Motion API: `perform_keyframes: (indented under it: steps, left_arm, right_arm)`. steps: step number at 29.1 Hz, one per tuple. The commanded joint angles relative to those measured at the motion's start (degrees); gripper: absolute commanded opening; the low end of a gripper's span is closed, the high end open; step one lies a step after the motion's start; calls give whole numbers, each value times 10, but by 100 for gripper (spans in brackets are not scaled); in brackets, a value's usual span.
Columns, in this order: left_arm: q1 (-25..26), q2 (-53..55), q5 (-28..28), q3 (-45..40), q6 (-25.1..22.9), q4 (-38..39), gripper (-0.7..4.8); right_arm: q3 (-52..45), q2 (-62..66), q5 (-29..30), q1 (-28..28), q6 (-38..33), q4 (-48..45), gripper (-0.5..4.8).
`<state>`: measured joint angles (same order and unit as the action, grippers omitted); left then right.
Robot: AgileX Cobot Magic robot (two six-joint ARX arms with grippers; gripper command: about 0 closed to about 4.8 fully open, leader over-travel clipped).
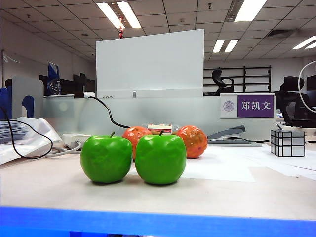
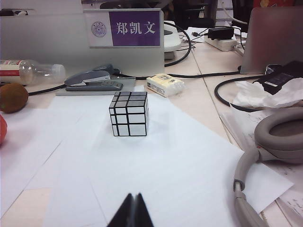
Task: Put the same fruits together.
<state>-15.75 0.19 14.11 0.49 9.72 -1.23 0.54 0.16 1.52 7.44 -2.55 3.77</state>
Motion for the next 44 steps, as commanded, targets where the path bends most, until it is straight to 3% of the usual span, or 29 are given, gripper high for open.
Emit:
perform_keyframes:
  steps: [1,12,38,41,44]
  left_arm:
    - [0,-1,2,1,-2,-5,-5]
    - [0,-1,2,1,-2,-5,-5]
    - [0,-1,-1,1,-5,1,-5]
    - [9,-1,-52,1,-66,10,-5]
    - [53,-1,-118,0,-46,21,-5]
  right_arm:
    - [-4,-1,1,-1,0,-10,-5]
    - [-4,-1,-1,-26,0,-10,-5]
    - [-4,-1,-1,-27,0,-10,-5]
    - [-4,-1,-1,-27,0,-10,-5]
    - [-4,-1,-1,-27,0,-9,-5]
